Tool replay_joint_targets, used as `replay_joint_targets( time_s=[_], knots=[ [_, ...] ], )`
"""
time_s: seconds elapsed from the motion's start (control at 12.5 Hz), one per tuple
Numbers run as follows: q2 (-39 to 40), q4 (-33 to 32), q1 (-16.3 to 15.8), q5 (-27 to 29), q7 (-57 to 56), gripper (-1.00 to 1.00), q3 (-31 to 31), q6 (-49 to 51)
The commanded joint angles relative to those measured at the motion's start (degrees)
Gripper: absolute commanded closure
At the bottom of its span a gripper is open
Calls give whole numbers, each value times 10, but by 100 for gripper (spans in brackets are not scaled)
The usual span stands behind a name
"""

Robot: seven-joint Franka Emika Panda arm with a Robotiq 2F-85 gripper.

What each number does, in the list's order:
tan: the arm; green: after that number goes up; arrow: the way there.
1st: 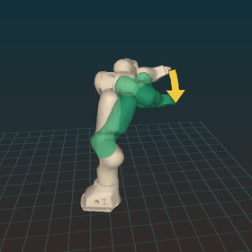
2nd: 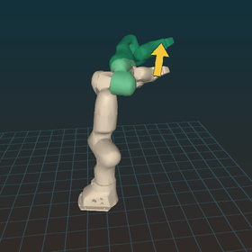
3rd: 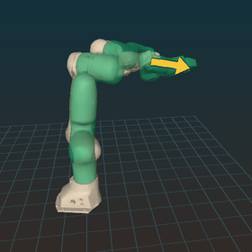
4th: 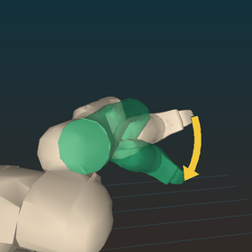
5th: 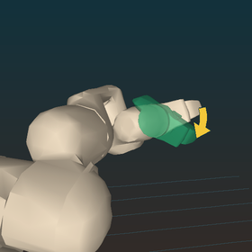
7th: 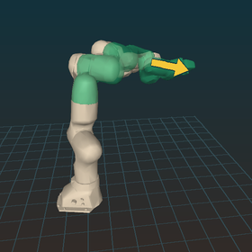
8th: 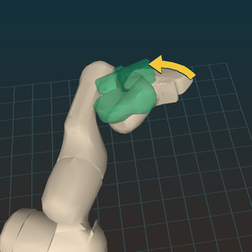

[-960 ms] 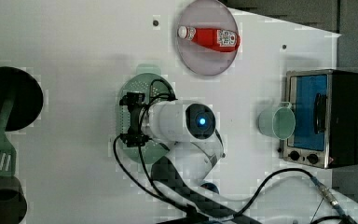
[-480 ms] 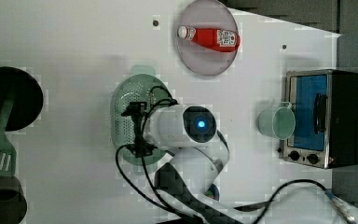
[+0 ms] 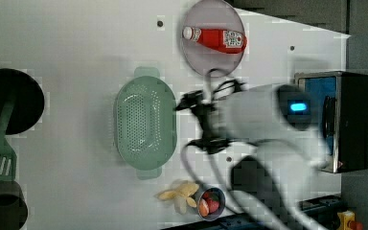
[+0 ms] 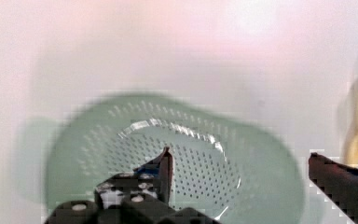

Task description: Drag strainer right to left.

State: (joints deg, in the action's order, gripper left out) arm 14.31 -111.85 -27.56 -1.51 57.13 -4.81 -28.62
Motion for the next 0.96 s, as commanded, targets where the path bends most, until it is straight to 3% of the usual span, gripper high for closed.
replay_joint_targets(
  time_s=[0.08, 0.4, 0.64, 0.96],
  knots=[
    [-108, 10, 40, 14, -139, -100, 57, 57],
    [-199, 11, 63, 13, -327, -100, 158, 139],
    [-245, 11, 74, 3, -395, -100, 239, 170],
    [-275, 11, 75, -32, -514, -100, 291, 196]
  ],
)
